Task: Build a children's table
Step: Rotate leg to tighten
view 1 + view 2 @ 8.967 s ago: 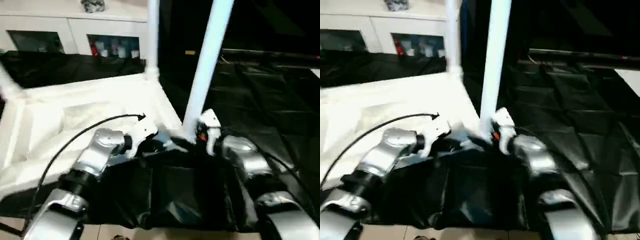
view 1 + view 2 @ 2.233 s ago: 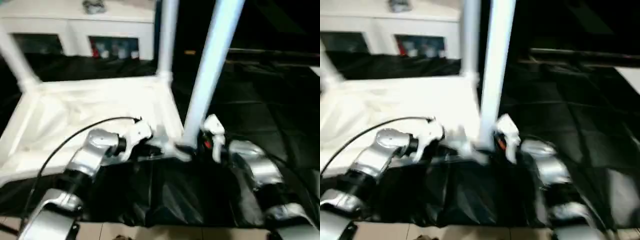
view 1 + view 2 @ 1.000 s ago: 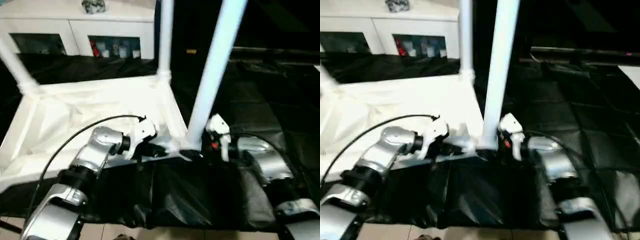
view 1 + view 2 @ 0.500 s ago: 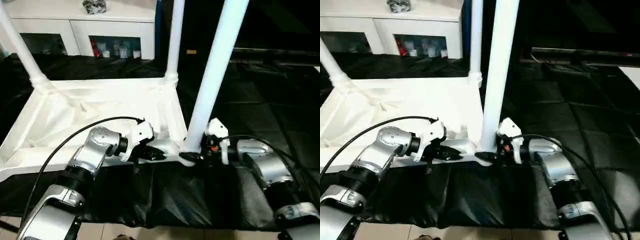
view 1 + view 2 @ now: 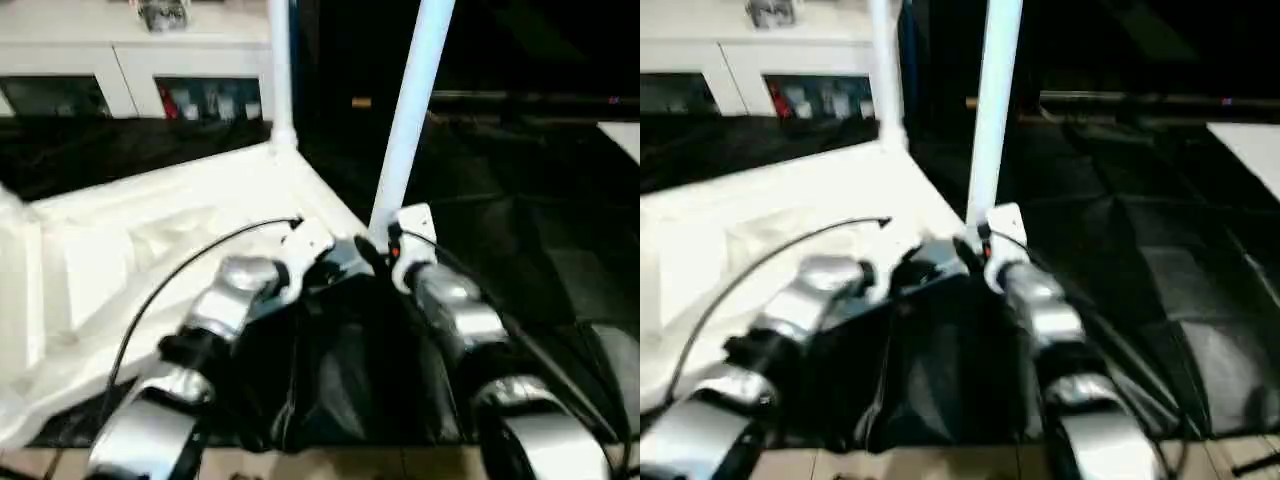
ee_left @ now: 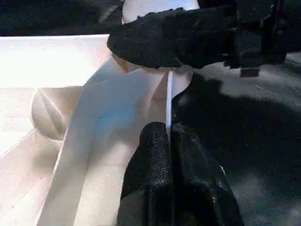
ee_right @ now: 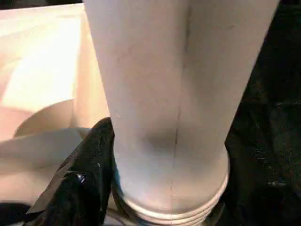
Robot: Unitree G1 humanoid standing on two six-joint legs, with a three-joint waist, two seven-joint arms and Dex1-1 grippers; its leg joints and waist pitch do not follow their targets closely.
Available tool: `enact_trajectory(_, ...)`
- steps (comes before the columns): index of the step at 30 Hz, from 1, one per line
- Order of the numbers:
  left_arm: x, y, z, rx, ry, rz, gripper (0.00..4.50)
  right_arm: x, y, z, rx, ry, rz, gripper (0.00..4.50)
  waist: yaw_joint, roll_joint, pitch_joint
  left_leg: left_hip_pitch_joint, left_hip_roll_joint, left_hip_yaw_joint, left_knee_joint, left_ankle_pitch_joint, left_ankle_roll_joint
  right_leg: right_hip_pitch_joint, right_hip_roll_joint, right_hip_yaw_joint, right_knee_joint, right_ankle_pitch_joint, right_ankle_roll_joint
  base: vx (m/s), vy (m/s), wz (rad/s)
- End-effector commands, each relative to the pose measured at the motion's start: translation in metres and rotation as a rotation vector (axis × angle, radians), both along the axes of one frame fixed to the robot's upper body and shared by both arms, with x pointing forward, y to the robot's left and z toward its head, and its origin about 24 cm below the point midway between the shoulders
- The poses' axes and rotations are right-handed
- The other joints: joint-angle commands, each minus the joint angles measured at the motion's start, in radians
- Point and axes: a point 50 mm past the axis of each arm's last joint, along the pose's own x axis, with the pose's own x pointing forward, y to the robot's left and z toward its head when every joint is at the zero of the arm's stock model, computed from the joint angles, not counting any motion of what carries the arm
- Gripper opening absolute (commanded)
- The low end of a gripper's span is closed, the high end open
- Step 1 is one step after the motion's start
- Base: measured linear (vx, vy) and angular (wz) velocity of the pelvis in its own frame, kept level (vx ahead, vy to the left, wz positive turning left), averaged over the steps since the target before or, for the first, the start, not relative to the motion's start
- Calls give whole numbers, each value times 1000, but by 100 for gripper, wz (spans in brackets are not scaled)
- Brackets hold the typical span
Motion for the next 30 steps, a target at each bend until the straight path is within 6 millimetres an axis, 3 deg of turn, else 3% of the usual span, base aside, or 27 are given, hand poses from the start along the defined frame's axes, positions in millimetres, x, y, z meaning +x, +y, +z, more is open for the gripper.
enact_trajectory(1,8,-17,28,-107,-111,9,0,-7,21,-10,15,39,70,325,3,-1,-78,31,44,-25,-70,-238,32,35,-40,16,-63,-120,-229,0,0,0)
enact_trajectory(4,7,-17,27,-111,-109,-4,0,-5,21,-7,37,28,70,342,6,0,-81,29,43,-22,-63,-172,77,43,-40,14,-52,-17,-258,0,0,0)
enact_trajectory(5,6,-17,27,-111,-110,-12,0,-4,21,-6,41,22,69,348,7,5,-80,29,43,-23,-63,-167,87,44,-41,13,-52,-17,-264,0,0,0)
enact_trajectory(9,-3,-5,21,-97,-92,-134,0,-2,5,1,-52,-43,217,367,4,2,-75,29,46,-24,-67,-224,76,45,-40,11,-60,-104,-261,0,0,0)
enact_trajectory(12,-4,-1,20,-89,-88,-162,0,-4,0,1,-65,-46,256,367,1,4,-74,31,47,-23,-67,-235,71,41,-40,14,-62,-118,-264,0,0,0)
enact_trajectory(13,-5,0,20,-88,-87,-165,0,-4,-1,1,-67,-47,261,367,1,-3,-74,32,47,-22,-67,-239,71,42,-39,13,-63,-125,-263,0,0,0)
enact_trajectory(14,-8,8,19,-74,-74,-219,0,-8,-9,1,-98,-51,372,367,1,-3,-73,32,48,-22,-68,-242,70,41,-41,14,-63,-136,-263,0,0,0)
enact_trajectory(16,-10,15,19,-59,-63,-261,0,-14,-15,1,-120,-45,471,367,10,-4,-71,31,50,-23,-67,-244,80,45,-41,14,-63,-140,-248,0,0,0)
enact_trajectory(19,-12,25,19,-36,-44,-309,0,-22,-23,2,-144,-40,607,367,11,1,-72,31,53,-21,-69,-238,78,42,-36,12,-58,-126,-259,0,0,0)
enact_trajectory(23,-14,32,20,-29,-22,-361,0,-31,-32,6,-116,-9,764,367,23,-9,-71,33,54,-19,-68,-241,78,42,-37,13,-57,-140,-263,0,0,0)
enact_trajectory(27,-19,37,22,-38,13,-424,0,-42,-36,9,-87,39,927,367,36,-10,-72,31,56,-19,-66,-214,87,43,-40,13,-52,-122,-268,0,0,0)
enact_trajectory(30,-22,39,22,-37,30,-451,0,-47,-37,10,-88,60,1000,333,39,-7,-71,35,56,-18,-66,-217,86,37,-40,13,-54,-134,-271,0,0,0)
